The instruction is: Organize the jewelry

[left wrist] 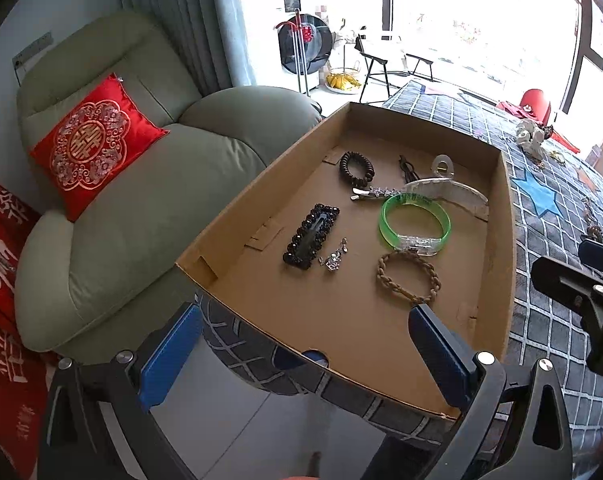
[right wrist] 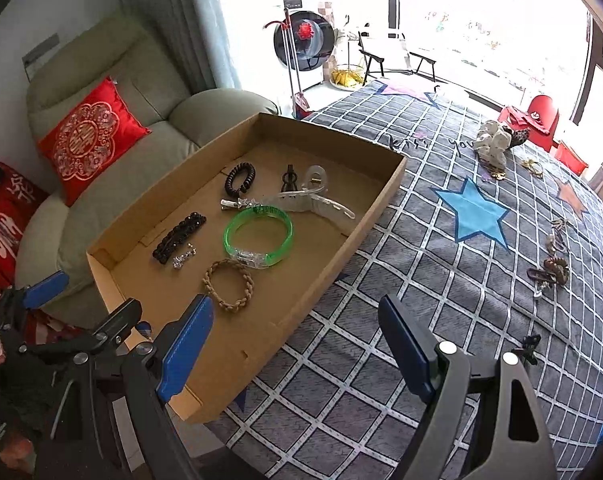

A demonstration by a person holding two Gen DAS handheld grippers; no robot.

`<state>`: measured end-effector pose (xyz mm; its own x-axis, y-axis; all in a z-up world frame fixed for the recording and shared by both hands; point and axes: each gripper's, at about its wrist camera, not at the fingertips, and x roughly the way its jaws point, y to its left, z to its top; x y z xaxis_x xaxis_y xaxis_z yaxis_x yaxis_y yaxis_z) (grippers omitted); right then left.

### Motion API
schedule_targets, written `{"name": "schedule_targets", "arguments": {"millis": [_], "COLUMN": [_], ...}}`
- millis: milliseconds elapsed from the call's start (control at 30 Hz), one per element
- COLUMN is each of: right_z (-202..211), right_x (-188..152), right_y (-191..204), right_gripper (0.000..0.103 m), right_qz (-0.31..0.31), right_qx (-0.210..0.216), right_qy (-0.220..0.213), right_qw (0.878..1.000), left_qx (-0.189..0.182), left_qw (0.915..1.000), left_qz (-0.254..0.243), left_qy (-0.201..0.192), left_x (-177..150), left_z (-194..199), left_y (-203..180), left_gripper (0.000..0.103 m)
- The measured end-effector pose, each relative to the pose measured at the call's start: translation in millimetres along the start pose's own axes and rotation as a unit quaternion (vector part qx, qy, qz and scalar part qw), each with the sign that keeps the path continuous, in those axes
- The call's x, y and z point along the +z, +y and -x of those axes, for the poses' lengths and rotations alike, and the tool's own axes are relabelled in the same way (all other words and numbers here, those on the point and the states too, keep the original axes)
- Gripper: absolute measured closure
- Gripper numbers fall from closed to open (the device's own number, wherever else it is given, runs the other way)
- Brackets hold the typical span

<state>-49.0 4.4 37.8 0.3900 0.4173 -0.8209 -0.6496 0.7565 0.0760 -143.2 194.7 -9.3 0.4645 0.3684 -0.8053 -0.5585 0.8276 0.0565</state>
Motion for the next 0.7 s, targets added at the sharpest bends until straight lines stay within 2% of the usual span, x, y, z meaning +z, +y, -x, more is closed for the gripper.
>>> {"name": "schedule_targets", "arguments": {"millis": [400,700], "right_z": [-1.0,12.3], "right_x": [-2.7,-6.2], "right_y": [7.4,11.4], "right_gripper": [0.017,0.017], "right_qz": [-0.001,0.000], "right_qx": [-0.016,-0.032], "right_qy": [0.005,-0.014], "right_qw": [1.000,0.999], "left_qx": [-0.001,0.003], "left_qw": [1.0000,1.0000], "left_qz": [0.005,0.005], "left_qy": [-0.001,-0.008], "left_x": [-4.6,-9.0], "left_z": [3.2,13.3], "left_y": [6.4,7.4], "left_gripper": [0.000,0.000]}}
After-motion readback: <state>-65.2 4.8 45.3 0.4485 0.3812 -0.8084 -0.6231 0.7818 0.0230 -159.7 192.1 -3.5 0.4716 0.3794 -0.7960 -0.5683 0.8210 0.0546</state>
